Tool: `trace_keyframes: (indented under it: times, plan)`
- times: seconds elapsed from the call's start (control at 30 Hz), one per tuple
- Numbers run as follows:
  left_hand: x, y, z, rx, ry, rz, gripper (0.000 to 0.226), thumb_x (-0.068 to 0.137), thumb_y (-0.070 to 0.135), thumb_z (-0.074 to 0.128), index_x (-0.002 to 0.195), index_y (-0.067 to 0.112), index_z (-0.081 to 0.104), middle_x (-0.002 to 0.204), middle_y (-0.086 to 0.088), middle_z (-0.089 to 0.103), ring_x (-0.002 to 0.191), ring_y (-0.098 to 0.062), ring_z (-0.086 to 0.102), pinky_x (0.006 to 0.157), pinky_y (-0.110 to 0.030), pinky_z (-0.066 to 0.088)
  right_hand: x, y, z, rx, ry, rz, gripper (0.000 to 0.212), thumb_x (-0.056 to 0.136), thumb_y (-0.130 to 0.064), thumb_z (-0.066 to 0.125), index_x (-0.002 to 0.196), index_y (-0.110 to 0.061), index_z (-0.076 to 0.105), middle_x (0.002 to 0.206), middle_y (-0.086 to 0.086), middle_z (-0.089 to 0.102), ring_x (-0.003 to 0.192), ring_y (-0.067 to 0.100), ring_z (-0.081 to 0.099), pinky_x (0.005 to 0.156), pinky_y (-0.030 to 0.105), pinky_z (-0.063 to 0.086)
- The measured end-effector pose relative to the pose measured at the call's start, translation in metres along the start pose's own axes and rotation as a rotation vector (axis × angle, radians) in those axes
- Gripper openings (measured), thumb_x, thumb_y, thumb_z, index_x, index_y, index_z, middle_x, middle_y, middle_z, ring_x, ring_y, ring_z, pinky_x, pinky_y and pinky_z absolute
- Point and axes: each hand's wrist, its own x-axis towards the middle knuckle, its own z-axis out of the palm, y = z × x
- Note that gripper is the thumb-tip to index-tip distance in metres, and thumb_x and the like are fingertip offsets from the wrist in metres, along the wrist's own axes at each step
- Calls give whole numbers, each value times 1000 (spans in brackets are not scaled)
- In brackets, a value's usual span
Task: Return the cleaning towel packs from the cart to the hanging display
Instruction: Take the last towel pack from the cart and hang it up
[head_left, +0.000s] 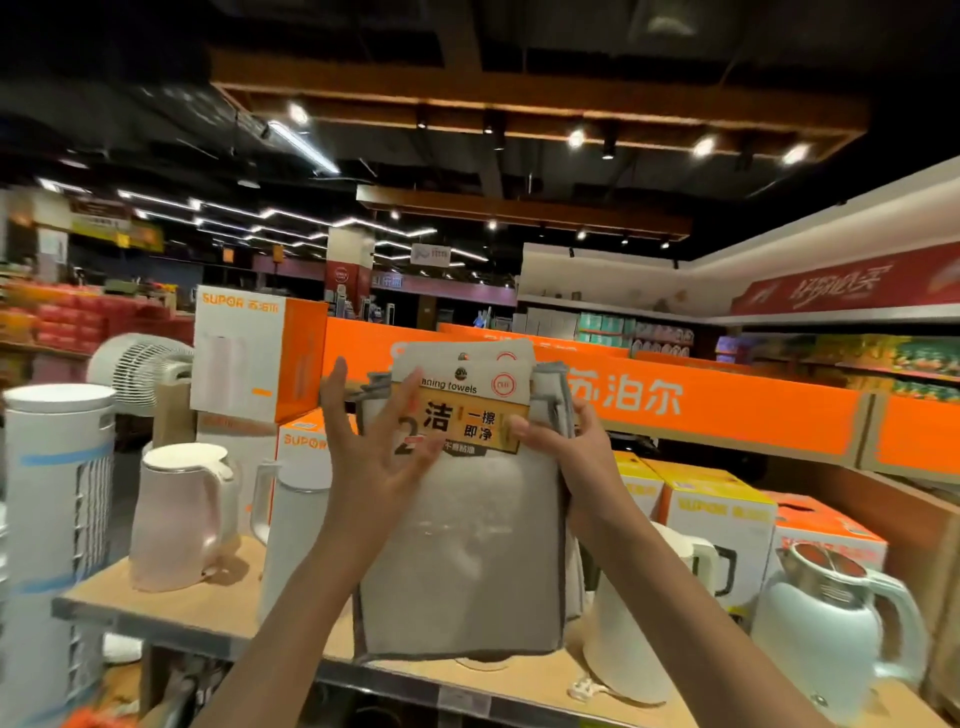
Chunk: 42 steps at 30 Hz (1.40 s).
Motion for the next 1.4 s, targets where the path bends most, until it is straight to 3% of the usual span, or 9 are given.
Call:
trace_keyframes:
  times: [0.07, 0.13, 0.23, 0.4, 0.63, 0.83, 1.03, 1.27, 1.4]
  plan:
    - [4, 9, 1, -39, -40, -65, 63, 76, 41, 61, 131, 52, 31, 156, 5, -6, 141, 2, 14, 104, -23, 39, 2, -2, -5, 24, -3, 16, 70, 54, -21, 85, 114, -27, 50, 91, -1, 74, 81, 22, 72, 59, 30, 57]
    - [6, 14, 3, -67, -154, -147, 67, 74, 47, 57, 130, 61, 21, 151, 12, 17, 130, 2, 33, 98, -26, 41, 3, -2, -11, 43, 8, 40, 74, 50, -22, 85, 115, -24, 50, 91, 1, 74, 81, 24, 72, 59, 30, 57]
    - [5, 17, 5, -175, -231, -229, 69, 70, 49, 58, 125, 69, 22, 125, 29, 42, 108, 16, 42, 81, -15, 44, 6, -1, -22, 61, 1, 63, 75, 49, -22, 84, 115, -23, 50, 90, 3, 74, 80, 25, 72, 57, 30, 57]
    - [5, 18, 7, -303, -204, -272, 68, 66, 44, 64, 121, 71, 35, 123, 27, 48, 108, 4, 53, 82, -22, 49, 8, -5, -26, 30, -49, 22, 70, 56, -23, 82, 117, -23, 47, 93, 2, 74, 82, 23, 72, 59, 27, 56]
    - [-2, 16, -4, -401, -125, -279, 61, 67, 42, 65, 113, 74, 43, 106, 46, 51, 99, 19, 54, 67, -8, 51, 0, -14, -8, -92, -90, 11, 77, 60, -31, 79, 123, -36, 34, 107, 6, 68, 83, 19, 72, 60, 25, 56]
    - [2, 14, -26, -470, -149, -271, 59, 67, 36, 67, 112, 68, 47, 117, 29, 52, 101, 15, 55, 71, -8, 51, -17, -17, 14, -174, -41, -26, 79, 66, -30, 77, 130, -33, 30, 110, 2, 67, 86, 15, 71, 62, 23, 56]
    - [1, 2, -57, -556, -243, -270, 60, 68, 33, 67, 119, 59, 47, 119, 29, 52, 107, 6, 56, 81, -19, 53, -45, -12, 47, -195, 91, -24, 74, 65, -28, 76, 126, -31, 34, 108, 2, 68, 87, 16, 71, 63, 24, 56]
    - [-11, 4, -75, -722, -378, -264, 60, 69, 32, 69, 121, 57, 51, 114, 31, 57, 106, 6, 57, 78, -12, 53, -98, -16, 66, -284, 311, -34, 75, 62, -32, 78, 125, -33, 36, 105, -3, 68, 86, 14, 71, 62, 23, 56]
    - [-34, 15, -77, -807, -461, -270, 61, 77, 23, 72, 123, 58, 50, 120, 29, 56, 112, 2, 57, 88, -25, 53, -144, -26, 74, -347, 453, -29, 81, 61, -32, 77, 129, -31, 34, 97, -8, 71, 84, 13, 71, 62, 24, 56]
